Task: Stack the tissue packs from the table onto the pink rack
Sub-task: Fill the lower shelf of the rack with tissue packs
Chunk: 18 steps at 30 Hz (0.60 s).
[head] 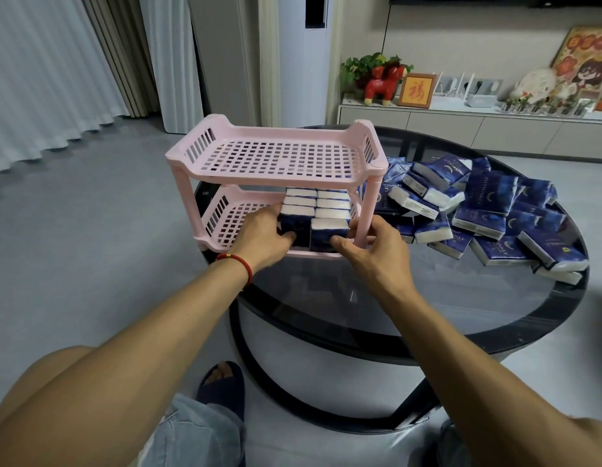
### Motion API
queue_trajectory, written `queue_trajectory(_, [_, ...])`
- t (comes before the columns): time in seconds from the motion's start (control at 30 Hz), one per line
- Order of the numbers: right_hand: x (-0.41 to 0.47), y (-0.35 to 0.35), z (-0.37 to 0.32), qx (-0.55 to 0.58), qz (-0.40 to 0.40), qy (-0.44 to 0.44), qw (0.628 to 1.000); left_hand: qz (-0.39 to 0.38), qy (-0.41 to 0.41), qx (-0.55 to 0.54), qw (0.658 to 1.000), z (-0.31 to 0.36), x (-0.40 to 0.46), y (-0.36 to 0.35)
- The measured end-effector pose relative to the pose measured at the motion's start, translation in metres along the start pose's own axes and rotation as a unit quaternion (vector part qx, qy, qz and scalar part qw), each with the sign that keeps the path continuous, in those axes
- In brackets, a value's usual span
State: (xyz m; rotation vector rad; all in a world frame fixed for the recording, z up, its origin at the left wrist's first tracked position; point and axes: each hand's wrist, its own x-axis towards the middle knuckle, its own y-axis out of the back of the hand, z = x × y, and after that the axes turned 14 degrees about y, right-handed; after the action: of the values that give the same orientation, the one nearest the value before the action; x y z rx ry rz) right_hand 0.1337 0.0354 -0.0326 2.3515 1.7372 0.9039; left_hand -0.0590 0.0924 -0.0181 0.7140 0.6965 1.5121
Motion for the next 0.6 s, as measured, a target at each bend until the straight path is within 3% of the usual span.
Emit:
queue_trajectory(0.37, [-0.005, 0.015, -0.004, -0.023, -0.044, 0.018, 0.999, -0.016, 0.014, -0.015, 1.000, 0.003, -0.010, 0.003])
queue_trajectory(0.5, [-0.006, 0.037, 0.003, -0.081, 0.039, 0.020, 0.996, -0.019, 0.027, -0.023, 0.999, 0.004, -0.013, 0.006])
queue_trajectory(0.6, [0.000, 0.056, 0.019, -0.250, 0.117, 0.042, 0.960, -0.012, 0.041, -0.007, 0.999, 0.001, -0.014, 0.009])
